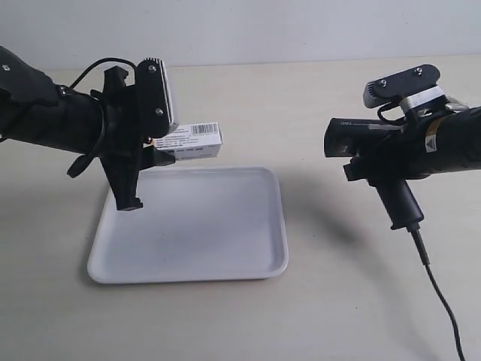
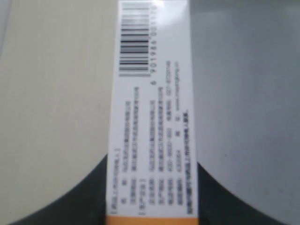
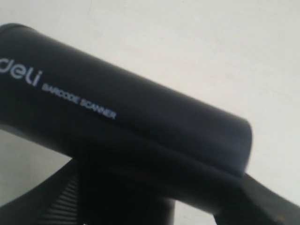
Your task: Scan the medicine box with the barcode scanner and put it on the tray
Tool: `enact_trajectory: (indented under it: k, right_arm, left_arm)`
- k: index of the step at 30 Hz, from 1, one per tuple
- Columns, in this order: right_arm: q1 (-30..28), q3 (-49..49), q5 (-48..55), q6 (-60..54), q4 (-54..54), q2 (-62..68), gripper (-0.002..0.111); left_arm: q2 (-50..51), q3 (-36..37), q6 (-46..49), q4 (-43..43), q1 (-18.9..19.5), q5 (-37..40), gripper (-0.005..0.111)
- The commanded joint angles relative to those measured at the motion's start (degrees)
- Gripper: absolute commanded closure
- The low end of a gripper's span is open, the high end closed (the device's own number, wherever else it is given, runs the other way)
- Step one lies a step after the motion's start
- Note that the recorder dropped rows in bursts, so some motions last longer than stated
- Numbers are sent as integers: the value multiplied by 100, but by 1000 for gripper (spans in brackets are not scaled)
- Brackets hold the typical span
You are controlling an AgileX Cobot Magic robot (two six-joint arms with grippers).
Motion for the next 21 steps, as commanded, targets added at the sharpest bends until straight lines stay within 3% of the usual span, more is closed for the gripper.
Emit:
enact_trajectory:
  k: [1,16,19,20,21]
  right_arm:
    - [14,13,-383,396,249,309,108]
    - [214,13,-234,668,259,700,108]
    - [417,13,-228,613,235,700,108]
    - [417,13,-228,613,235,700,108]
    - [415,13,-228,629,235,725,108]
  left_arm:
    - [184,-176,535,-779,-89,8,104]
    - [1248,-377,503,-1359,-89,138,103]
    - [1430,-377,503,-1369,-89,127,93]
    - [1460,-377,503,-1369,-89,137,86]
    - [1523,-377,503,-1383,-89,137,72]
